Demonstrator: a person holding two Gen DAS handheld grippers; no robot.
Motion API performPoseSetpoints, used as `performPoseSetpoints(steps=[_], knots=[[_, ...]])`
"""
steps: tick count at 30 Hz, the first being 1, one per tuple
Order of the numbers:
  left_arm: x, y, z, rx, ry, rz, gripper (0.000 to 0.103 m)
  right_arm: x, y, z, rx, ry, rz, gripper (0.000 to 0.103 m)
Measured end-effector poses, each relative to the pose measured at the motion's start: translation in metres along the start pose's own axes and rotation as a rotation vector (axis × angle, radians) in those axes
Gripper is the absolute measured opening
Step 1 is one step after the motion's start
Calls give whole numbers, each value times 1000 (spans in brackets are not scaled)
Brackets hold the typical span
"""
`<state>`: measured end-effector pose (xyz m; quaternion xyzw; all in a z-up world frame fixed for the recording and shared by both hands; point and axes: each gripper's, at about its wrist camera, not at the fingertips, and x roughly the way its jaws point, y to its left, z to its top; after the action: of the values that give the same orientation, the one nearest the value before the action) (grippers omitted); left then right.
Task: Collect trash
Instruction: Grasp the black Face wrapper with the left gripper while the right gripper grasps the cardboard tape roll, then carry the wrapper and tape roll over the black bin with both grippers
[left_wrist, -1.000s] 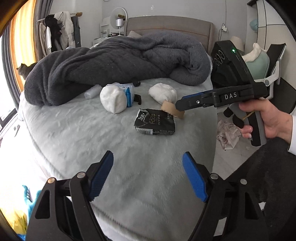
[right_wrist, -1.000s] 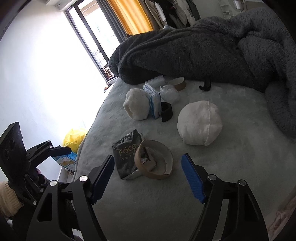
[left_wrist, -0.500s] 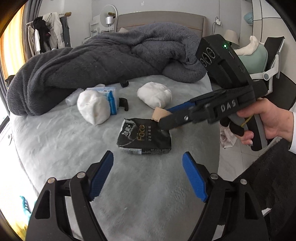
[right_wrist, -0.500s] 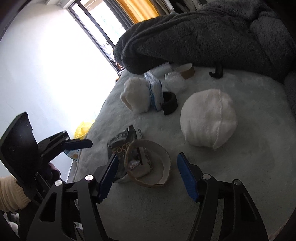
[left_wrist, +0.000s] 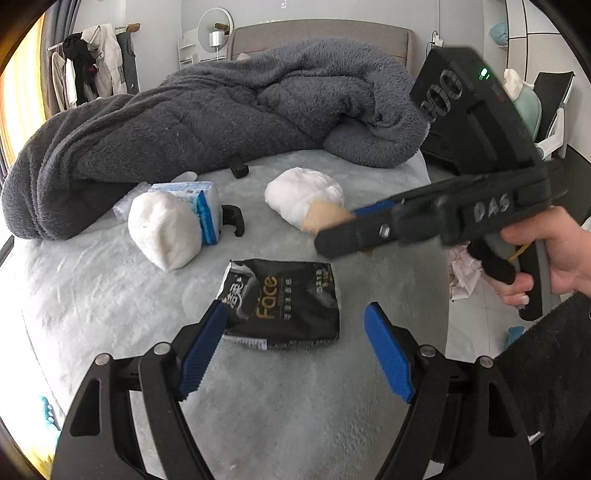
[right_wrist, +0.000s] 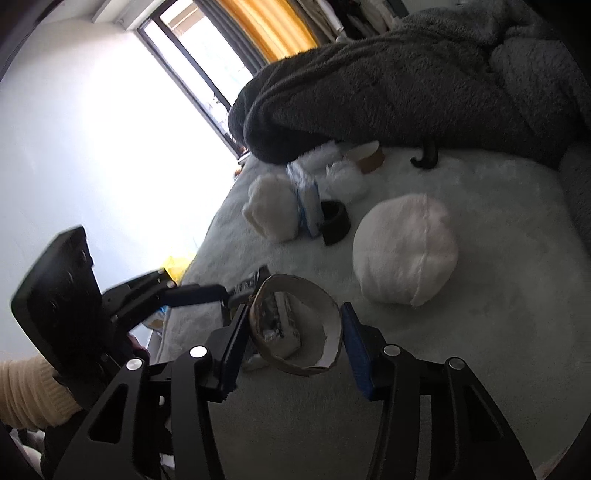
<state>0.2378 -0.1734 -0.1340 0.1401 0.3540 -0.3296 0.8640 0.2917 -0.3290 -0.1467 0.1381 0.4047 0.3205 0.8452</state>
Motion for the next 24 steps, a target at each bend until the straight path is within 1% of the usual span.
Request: performPoseSetpoints(steps=[2, 6, 8, 11, 13, 14, 17, 21, 22, 24], knots=[[6, -1, 2, 1, 11, 16, 80, -6, -2, 4, 13, -33, -18, 50], [16, -1, 0, 2, 49, 74, 69, -12, -5, 11, 27, -61, -72, 50], [16, 1, 0, -15, 48, 68, 67, -11, -7, 14, 36, -69, -91, 50], [11, 7, 2, -63, 34, 41, 59, -14, -8, 17, 48, -96, -99, 50], [5, 12, 2, -99, 19, 23, 55, -12, -2, 20, 40, -104, -97, 50], [2, 14, 2, -110, 13, 18, 55, -10, 2, 21, 33, -104, -98, 50], [-3, 20, -1, -120, 9, 33, 53, -4, 13, 26, 17, -104, -97, 50], [-14, 35, -5, -177, -13, 20, 48, 6, 28, 35, 1, -112, -88, 50], [-17, 39, -4, -189, -20, 22, 44, 9, 30, 38, -1, -115, -86, 50], [-25, 47, -6, -211, -34, 39, 44, 13, 38, 42, -9, -121, -78, 50]])
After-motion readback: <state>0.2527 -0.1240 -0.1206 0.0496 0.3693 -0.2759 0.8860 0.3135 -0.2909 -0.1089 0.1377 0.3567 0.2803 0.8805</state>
